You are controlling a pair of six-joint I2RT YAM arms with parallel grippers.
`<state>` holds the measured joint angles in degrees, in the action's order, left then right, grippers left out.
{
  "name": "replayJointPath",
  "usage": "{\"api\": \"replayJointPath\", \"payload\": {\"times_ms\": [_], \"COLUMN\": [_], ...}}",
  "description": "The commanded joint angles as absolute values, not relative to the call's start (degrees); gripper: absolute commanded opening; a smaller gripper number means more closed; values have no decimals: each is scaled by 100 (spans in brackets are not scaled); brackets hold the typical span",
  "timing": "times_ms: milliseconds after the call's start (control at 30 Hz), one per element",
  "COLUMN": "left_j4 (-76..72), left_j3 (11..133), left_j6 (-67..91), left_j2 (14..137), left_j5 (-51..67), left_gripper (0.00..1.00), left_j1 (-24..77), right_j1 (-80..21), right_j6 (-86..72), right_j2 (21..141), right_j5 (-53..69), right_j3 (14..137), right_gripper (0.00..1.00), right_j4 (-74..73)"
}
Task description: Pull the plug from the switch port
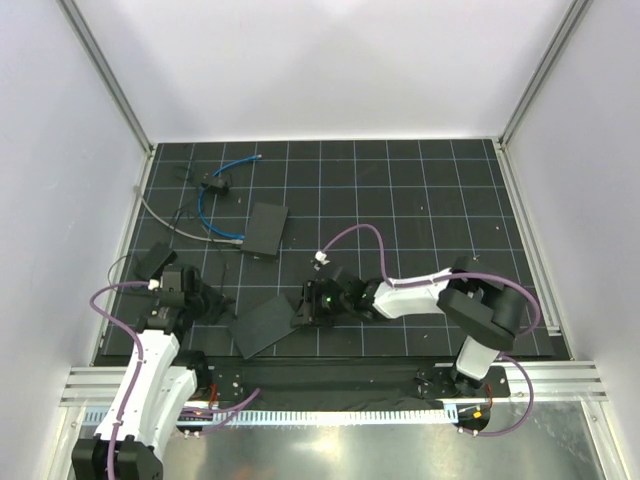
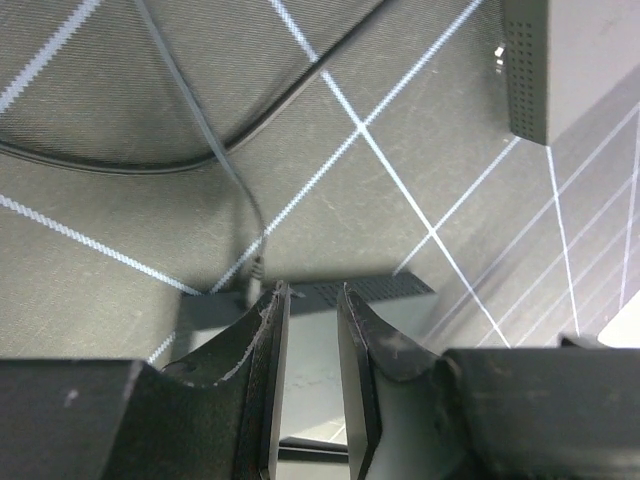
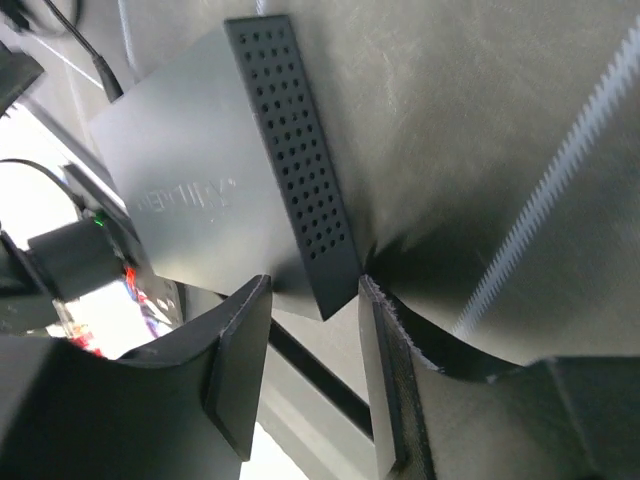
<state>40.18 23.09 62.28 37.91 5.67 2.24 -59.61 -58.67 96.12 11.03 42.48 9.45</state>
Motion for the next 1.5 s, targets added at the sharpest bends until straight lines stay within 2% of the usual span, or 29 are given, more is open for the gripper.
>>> {"api": "replayJointPath", "payload": {"times_ms": [0,233,400,567,733,867,967,1133,1467], "left_j4": [3814,3911,3429,2831,2575,2259,2241,2110,2276], "left_j3": [2460,2487,2610,2899,3260,3383,3410,3296,3410], "left_j6": [6064,6161,5829,5406,4870,4668,4597,4658,4553], "left_j2": [3639,3225,3717,4569,5412,6167,6441,6741,7110], "left_j5": [800,598,1044,1344,1783,2214,2180,2092,1978], "left_gripper": [30,33,37,50,58,59,59,58,56], "left_j1": [246,255,264,264,281,369,465,667,931], "right_j1": [-5898,-5345,-5080,-5421,-6142,-6556,-6592,-6592,-6469], "right_j6": [-5933,-4967,-3974,-4200,-4807,-5596,-5975,-6433,-7233], "right_j2": [9966,10766,10908,10126,9449,9019,8904,9026,9843], "right_j5": [844,914,906,976,871,958,862,616,668], "right_j3": [4701,6290,7338,6549,5627,5038,4449,4140,3920], "right_gripper": [47,47,50,58,62,64,63,63,52], "right_j4": [1433,704,-929,-1107,-932,-162,683,1748,2829]}}
